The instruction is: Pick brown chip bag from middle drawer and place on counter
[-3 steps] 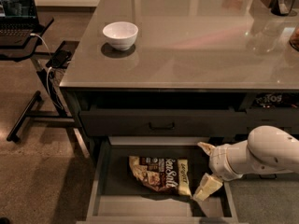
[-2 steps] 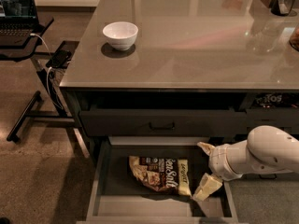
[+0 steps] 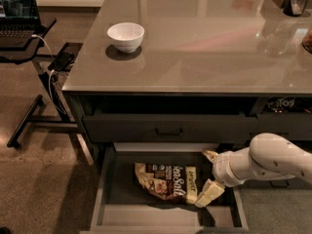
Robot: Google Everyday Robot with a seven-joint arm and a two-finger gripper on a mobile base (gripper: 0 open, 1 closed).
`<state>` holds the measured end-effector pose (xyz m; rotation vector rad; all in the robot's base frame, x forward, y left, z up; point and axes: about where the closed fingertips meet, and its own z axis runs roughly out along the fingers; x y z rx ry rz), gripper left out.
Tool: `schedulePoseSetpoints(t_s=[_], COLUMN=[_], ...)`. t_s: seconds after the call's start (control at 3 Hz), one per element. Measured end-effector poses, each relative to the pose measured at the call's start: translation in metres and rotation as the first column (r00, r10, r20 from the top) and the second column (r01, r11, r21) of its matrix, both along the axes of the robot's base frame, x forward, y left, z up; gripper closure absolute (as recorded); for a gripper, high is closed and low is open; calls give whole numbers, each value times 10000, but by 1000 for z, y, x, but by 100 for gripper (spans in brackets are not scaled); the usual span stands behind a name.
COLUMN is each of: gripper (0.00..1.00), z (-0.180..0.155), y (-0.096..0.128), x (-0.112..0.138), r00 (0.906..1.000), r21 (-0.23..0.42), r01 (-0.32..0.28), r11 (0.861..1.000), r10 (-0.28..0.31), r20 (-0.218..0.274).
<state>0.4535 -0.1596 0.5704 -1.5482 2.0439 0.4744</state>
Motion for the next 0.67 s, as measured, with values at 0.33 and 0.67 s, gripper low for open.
schedulePoseSetpoints(t_s=[0.33,0.67], gripper=[0,0], z=[-44,-82], y=[9,22], x=[12,13], r00=[9995,9976], r21=[689,1211], r01=[83,-182], r11=[9976,9925], r10=[-62,262], r20=[-301,-647])
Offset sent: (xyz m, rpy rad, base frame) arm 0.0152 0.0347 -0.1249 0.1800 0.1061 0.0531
